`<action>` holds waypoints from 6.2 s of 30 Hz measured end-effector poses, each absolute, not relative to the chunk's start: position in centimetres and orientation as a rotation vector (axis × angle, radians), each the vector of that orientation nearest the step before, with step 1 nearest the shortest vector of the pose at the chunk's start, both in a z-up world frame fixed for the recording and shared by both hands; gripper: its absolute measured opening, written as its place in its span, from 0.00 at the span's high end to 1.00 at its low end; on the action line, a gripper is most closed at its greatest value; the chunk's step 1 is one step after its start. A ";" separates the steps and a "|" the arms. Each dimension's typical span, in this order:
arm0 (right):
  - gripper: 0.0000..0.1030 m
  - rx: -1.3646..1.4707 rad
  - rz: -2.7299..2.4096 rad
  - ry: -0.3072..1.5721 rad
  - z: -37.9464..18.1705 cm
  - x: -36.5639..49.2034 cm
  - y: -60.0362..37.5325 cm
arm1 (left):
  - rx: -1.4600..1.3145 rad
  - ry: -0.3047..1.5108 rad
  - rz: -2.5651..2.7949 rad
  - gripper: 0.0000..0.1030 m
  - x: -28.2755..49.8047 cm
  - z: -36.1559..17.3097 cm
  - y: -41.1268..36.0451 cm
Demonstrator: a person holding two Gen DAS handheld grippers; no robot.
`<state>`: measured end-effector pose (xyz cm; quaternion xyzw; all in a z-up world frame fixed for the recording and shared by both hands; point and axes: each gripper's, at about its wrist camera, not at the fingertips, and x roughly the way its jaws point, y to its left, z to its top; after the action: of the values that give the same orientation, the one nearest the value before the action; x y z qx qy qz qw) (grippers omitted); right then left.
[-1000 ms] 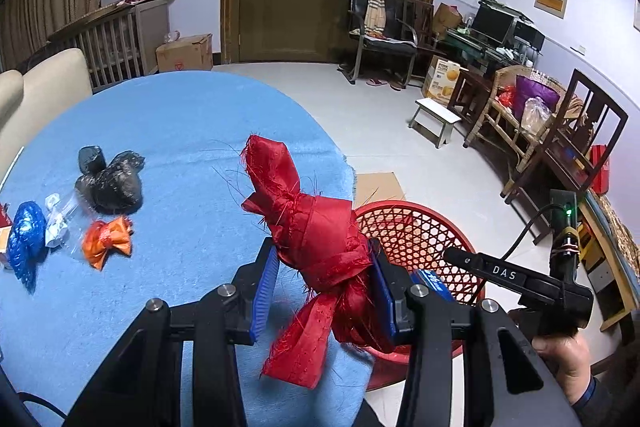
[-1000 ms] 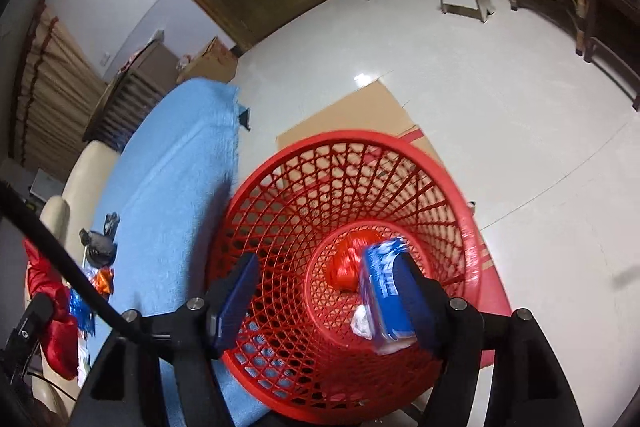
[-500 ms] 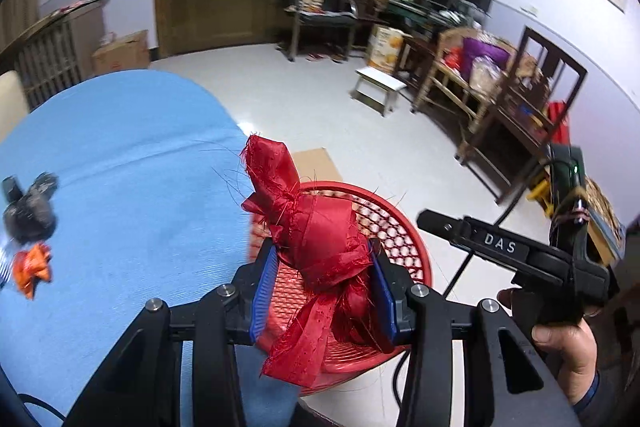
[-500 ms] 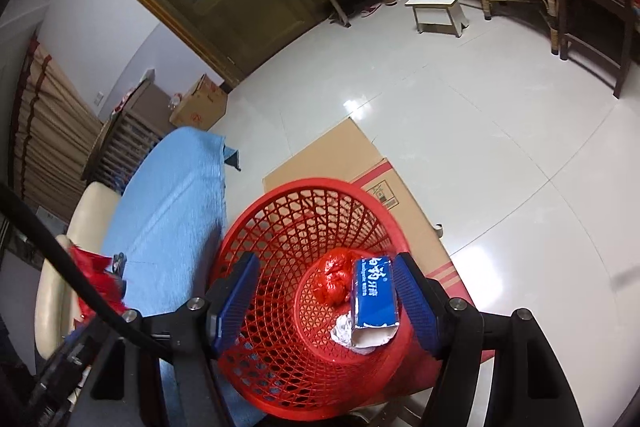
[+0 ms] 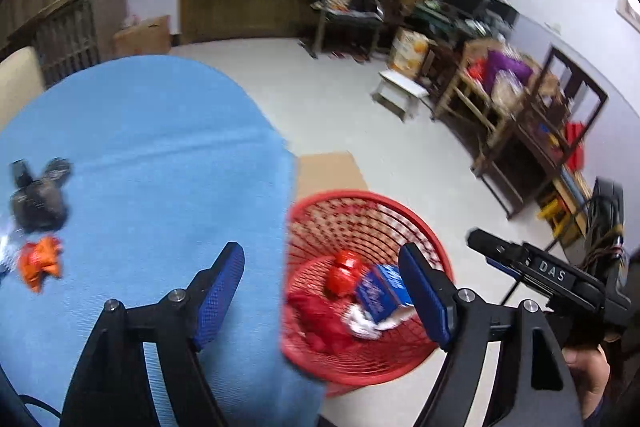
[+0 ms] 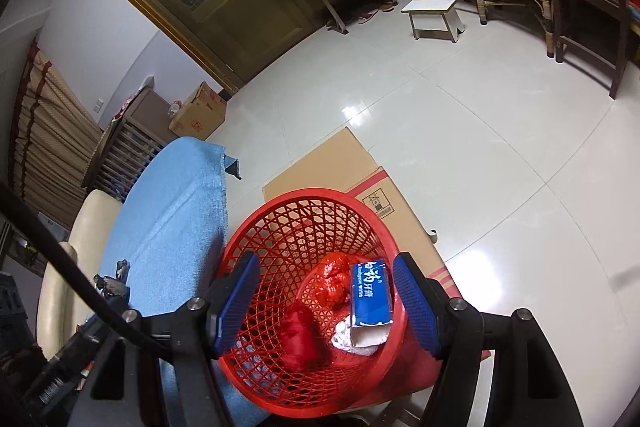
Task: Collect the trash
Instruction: 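Move both tools back over the table toward the blue plastic bag, then grasp the blue plastic bag with the left tool and lift it, then grasp the clear plastic container with the right tool while the left tool holds the blue bag, then carry the clear container and blue bag over to the red wastebasket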
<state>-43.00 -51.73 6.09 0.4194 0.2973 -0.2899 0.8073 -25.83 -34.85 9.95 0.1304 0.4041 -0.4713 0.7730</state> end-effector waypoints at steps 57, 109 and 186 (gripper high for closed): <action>0.29 0.575 -0.262 0.941 5.2 -21.8 -31.9 | -0.151 0.934 -0.412 0.75 -8.9 4.2 -2.5; 0.24 0.043 0.337 0.898 9.0 -2.0 -11.9 | -0.143 0.965 -0.356 0.63 -8.6 2.1 -1.5; 0.50 0.569 0.065 0.688 11.2 -30.5 -30.6 | -0.010 0.766 -0.585 0.63 -25.8 12.6 -8.3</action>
<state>-30.46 -30.63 11.20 0.2752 0.3327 0.0316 0.9014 -25.82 -8.28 12.63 -0.0047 0.3684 -0.2812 0.8861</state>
